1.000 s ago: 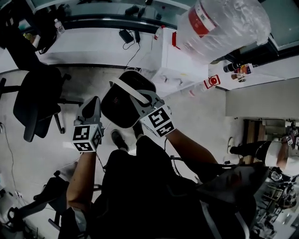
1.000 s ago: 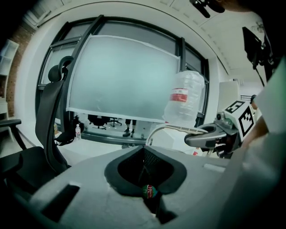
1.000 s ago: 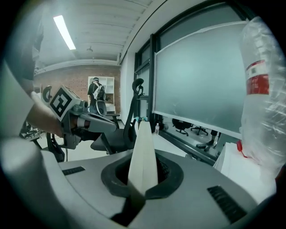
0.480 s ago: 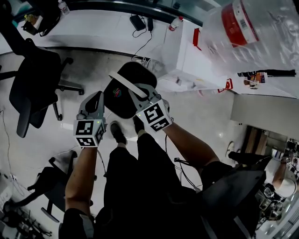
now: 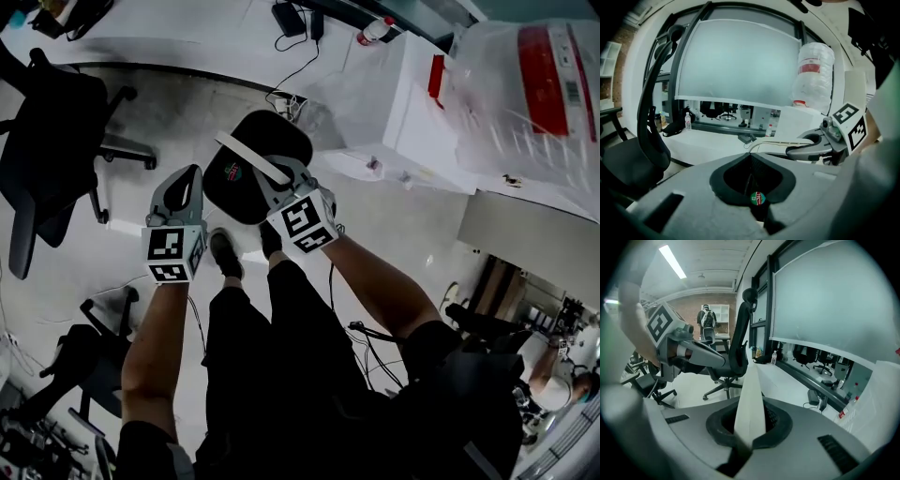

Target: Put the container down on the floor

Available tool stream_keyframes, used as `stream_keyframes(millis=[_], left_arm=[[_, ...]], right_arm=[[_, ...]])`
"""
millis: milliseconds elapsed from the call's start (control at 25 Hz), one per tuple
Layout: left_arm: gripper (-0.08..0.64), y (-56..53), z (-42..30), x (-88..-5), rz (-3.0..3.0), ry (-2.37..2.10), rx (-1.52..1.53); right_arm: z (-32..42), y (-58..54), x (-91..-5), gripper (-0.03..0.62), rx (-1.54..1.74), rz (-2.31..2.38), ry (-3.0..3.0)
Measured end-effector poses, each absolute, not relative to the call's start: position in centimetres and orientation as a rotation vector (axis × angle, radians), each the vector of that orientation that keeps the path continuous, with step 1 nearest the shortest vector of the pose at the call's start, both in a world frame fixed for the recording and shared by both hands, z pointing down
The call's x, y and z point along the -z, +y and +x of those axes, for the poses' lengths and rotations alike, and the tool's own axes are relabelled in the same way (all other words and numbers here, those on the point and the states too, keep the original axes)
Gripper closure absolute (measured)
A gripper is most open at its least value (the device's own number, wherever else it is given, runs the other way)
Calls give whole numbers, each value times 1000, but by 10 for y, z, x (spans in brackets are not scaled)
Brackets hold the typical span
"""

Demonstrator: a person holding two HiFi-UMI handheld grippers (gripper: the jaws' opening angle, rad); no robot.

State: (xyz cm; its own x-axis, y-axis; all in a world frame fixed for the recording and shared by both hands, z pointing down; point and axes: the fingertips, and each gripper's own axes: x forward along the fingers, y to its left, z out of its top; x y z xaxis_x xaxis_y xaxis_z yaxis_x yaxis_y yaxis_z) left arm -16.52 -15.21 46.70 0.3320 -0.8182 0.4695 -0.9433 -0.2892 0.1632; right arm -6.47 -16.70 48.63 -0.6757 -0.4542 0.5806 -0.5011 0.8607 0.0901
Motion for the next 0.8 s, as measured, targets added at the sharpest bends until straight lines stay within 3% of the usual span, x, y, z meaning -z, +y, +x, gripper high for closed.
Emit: stream_keyframes(millis=[800], left_arm=[[549, -180, -177, -608, 2047, -1467, -490]], right_arm=[[-81, -199, -641, 583, -219, 598, -2304]])
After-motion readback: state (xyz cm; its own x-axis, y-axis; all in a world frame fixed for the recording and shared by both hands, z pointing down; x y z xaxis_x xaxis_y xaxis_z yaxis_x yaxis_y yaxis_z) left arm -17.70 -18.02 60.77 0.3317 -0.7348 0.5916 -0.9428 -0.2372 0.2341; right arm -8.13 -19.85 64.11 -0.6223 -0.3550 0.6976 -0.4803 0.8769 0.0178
